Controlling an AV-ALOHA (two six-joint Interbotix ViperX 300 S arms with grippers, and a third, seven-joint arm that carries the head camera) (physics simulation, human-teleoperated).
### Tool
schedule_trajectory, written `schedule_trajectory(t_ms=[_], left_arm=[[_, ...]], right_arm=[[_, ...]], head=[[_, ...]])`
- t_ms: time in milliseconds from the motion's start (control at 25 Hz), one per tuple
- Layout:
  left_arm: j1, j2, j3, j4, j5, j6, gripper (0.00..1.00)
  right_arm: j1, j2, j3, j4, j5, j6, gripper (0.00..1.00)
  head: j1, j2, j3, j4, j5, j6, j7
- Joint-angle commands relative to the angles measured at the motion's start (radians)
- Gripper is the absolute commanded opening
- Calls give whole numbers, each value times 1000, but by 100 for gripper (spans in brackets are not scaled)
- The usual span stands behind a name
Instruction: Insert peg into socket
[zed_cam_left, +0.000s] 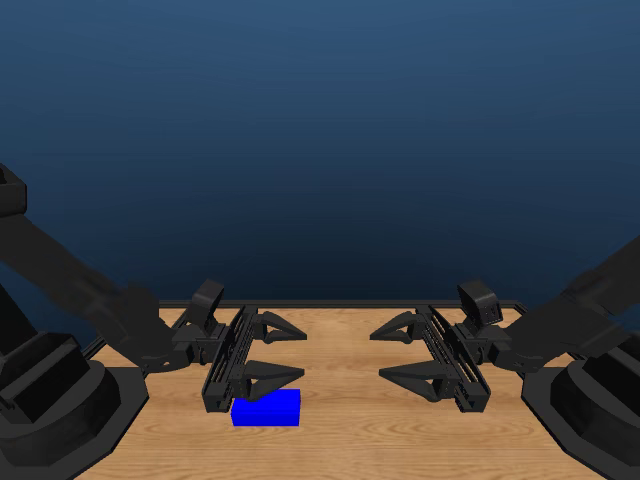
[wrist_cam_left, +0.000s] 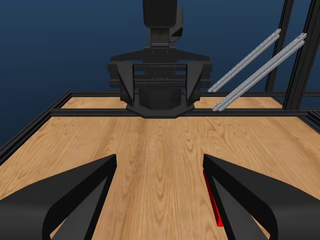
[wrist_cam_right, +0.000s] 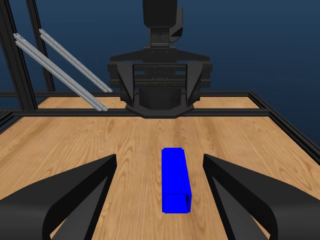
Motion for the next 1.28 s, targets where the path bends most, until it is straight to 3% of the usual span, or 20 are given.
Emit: schedule_trajectory(t_ms=[40,200,440,560,720,840,960,1280], left_arm=[[-81,-16,-32,11,-134,-46,100],[-90,-27,-28,9,-129,-60,100],[-91,-33,-6,-18,-130,-42,100],[-33,-24,17,-104,68,-68,100],[14,-32,42,-159,220,-66,100],[11,-41,35,-173,321,-60,100],[12,-42,29,-177,425,-61,100],[27,-59,61,-156,583,-87,100]], right_arm=[[39,-18,-24,67,107,63,100],[54,-31,-39,86,165,60,100],[84,-26,-50,92,158,70,100],[121,-3,-71,106,189,70,100],[146,-14,-98,126,225,43,100],[170,-39,-112,135,248,11,100],[183,-46,-129,141,283,-4,100],[173,-39,-133,135,283,11,100]], head=[[5,16,-79,6,238,24,-2],[3,32,-88,7,260,27,3],[-1,43,-85,6,273,30,8],[-5,53,-86,6,275,33,12],[-8,72,-85,9,266,50,21],[-5,96,-86,15,263,71,27],[3,130,-93,21,276,83,40],[19,214,-128,29,271,98,45]])
